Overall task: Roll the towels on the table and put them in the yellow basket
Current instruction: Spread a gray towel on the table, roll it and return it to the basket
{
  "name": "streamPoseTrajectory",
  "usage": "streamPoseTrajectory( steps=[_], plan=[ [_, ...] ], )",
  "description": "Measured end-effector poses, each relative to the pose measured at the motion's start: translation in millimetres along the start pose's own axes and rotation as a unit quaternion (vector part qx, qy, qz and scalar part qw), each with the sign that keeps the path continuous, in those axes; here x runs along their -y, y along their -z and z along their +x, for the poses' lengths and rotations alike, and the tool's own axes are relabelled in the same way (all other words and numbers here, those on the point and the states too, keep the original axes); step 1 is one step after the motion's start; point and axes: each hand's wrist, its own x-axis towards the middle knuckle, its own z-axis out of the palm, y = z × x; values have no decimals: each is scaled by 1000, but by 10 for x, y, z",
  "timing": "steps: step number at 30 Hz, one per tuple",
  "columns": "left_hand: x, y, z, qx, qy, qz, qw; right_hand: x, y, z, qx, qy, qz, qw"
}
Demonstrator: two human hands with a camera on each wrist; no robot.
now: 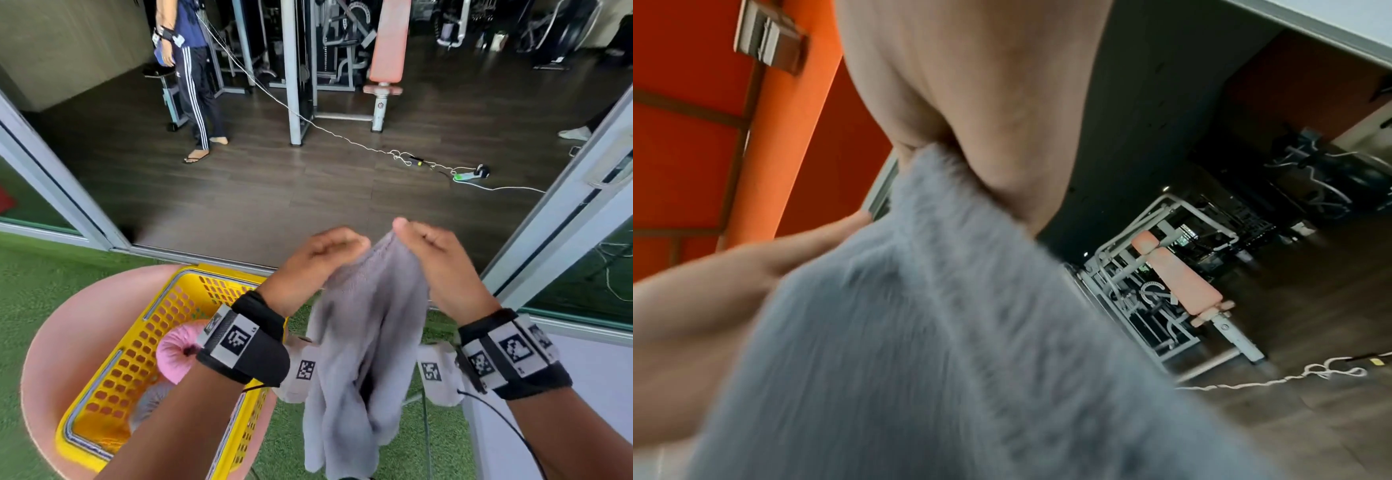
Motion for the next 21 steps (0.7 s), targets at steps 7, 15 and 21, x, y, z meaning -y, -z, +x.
streamPoseTrajectory(
  steps=[7, 15, 21],
  plan=[
    [4, 12, 198, -82, -36, -77, 993, -131, 62, 51, 90, -24, -45, 995],
    [414, -473, 207, 69, 45, 97, 992, -114, 360, 17, 33, 7, -57, 998],
    [490, -664, 88, -84, 68, -66, 992, -600, 581, -111, 146, -84, -110, 980]
  ],
)
